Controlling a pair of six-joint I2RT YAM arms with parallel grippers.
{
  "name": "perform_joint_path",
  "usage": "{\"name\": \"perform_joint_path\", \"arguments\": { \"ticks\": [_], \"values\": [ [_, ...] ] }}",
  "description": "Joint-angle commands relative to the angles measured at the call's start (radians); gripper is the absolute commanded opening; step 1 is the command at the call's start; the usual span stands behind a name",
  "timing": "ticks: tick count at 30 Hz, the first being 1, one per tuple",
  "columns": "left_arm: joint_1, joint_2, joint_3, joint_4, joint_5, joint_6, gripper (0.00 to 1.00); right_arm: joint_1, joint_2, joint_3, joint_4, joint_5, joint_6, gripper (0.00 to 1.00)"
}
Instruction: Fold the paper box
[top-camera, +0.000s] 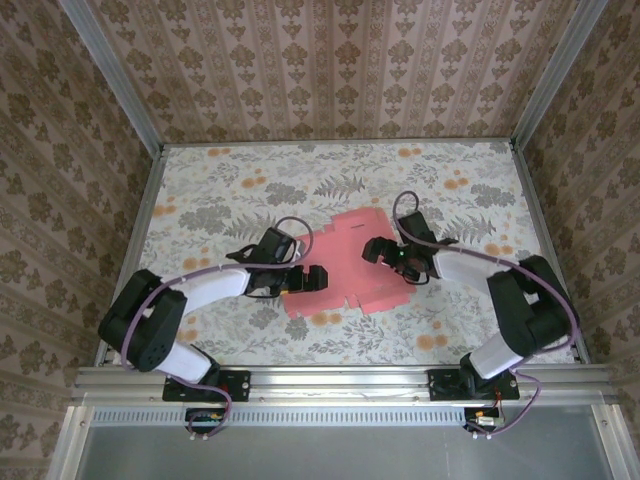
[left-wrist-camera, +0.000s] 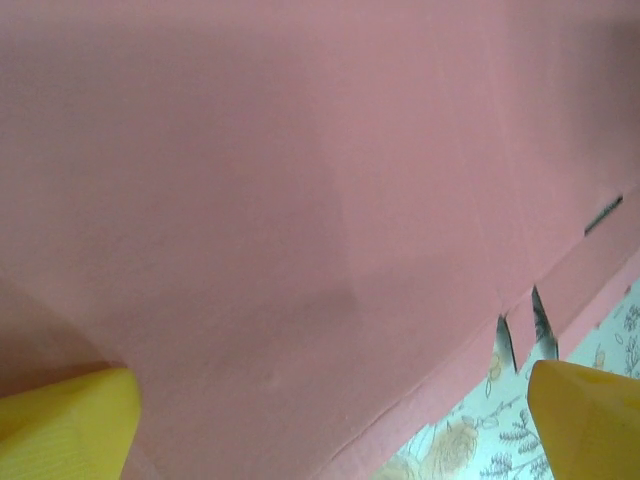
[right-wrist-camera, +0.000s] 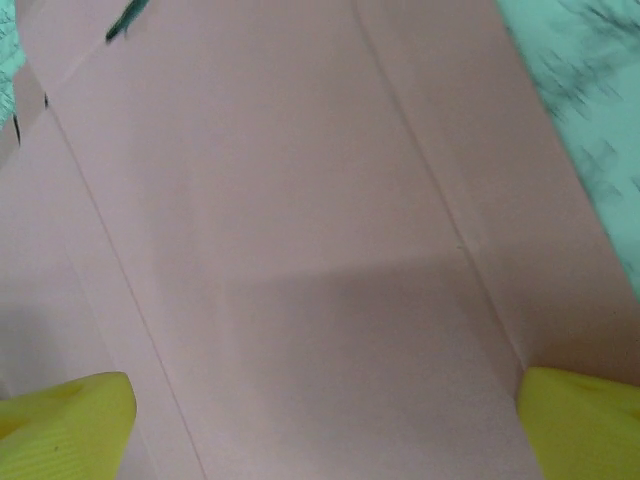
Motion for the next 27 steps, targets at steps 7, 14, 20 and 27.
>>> {"name": "perform_joint_path", "arguments": {
  "ticks": [7,14,20,27],
  "values": [
    [-0.112,-0.147,-0.076,-0.024,-0.081,-0.107,1.0,0.026,0.235,0.273,-0.004,-0.082,-0.088,1.0],
    [-0.114,-0.197,0.024,-0.101,-0.091,0.08,1.0,0.043,0.079,0.224,-0.043,-0.032,-0.136,1.0],
    [-0.131,-0.075,0.185,-0.2,-0.125,0.27,1.0,0.031,-0.211,0.054,-0.146,0.013,-0.186,1.0],
    [-0.161,0.124,0.382,-0.226,-0.092,0.384,0.98,0.001,-0.637,-0.074,-0.393,0.02,-0.227,1.0]
  ]
}}
